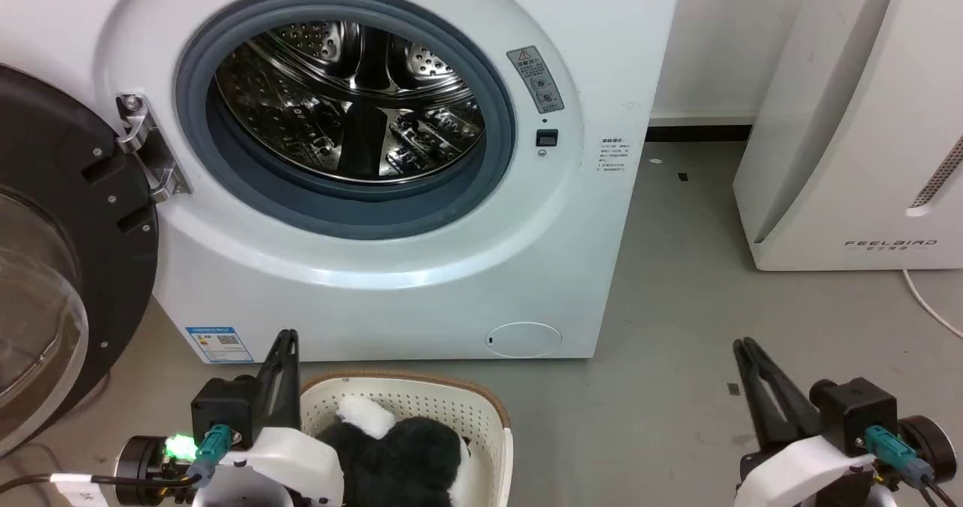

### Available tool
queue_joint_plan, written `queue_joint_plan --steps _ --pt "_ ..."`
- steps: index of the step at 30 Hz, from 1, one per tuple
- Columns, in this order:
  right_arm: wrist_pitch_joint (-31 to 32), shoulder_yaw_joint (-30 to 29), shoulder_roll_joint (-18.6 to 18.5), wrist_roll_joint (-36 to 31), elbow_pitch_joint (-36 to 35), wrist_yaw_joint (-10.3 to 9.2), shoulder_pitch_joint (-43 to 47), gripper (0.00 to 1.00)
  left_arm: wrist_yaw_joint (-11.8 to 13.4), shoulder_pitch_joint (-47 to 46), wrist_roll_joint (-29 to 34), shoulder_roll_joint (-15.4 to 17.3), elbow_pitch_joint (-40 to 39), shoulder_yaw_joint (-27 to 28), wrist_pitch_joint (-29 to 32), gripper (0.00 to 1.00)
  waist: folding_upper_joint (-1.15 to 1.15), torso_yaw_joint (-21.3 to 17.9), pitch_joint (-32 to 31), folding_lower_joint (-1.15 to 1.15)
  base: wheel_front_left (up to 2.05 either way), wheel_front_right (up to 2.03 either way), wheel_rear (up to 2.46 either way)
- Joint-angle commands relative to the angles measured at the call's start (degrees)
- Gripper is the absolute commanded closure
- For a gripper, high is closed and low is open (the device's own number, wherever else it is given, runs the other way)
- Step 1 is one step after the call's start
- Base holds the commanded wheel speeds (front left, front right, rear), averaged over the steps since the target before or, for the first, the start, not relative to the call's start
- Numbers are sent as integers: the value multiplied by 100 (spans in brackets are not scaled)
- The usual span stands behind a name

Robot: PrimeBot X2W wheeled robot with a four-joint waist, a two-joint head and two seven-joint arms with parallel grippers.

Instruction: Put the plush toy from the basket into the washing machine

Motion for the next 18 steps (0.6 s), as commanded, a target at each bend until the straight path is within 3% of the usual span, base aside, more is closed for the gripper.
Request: queue_joint_plan --steps 1,18 --pt "-1 -1 0 3 0 0 1 0 1 0 0 0 1 -3 -1 0 0 0 0 0 0 0 0" --pt "-179 -111 0 151 -19 -1 29 0 28 25 -96 0 33 -72 -180 0 0 -22 37 0 0 0 0"
